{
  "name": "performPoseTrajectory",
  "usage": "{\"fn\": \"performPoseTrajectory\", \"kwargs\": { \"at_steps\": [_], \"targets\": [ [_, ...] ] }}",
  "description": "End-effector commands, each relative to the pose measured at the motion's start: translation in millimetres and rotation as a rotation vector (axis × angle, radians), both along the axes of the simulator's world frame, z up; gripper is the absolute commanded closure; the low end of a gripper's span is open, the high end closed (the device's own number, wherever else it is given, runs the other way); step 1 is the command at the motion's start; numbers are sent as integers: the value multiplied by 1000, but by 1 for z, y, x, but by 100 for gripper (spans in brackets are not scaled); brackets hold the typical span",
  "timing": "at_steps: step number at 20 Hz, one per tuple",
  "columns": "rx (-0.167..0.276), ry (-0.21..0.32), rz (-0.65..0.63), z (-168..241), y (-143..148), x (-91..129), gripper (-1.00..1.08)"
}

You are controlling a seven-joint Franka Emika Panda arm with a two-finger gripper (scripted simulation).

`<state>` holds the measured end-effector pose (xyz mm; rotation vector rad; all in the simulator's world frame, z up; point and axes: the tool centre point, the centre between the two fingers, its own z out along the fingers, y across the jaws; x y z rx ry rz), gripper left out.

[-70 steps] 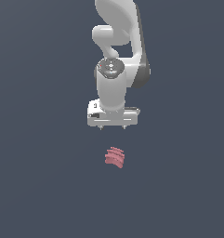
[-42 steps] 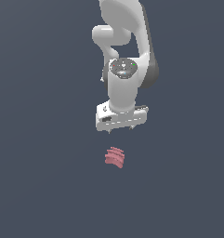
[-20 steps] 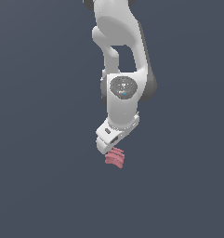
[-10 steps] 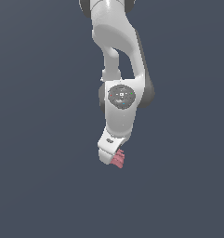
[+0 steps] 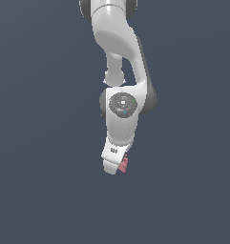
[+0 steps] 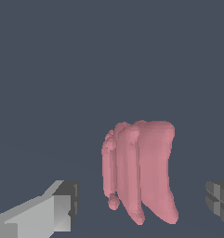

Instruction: Pick up the object and move it to a goal position.

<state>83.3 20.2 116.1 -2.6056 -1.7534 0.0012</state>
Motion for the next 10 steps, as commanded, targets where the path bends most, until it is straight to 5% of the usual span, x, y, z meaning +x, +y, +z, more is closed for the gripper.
{"fn": "performPoseTrajectory", "kwargs": {
  "at_steps": [1,10],
  "targets": [
    [0,-1,25,-1,-1,2,-92],
    [0,-1,38,-6,-1,2,-92]
  ]
}}
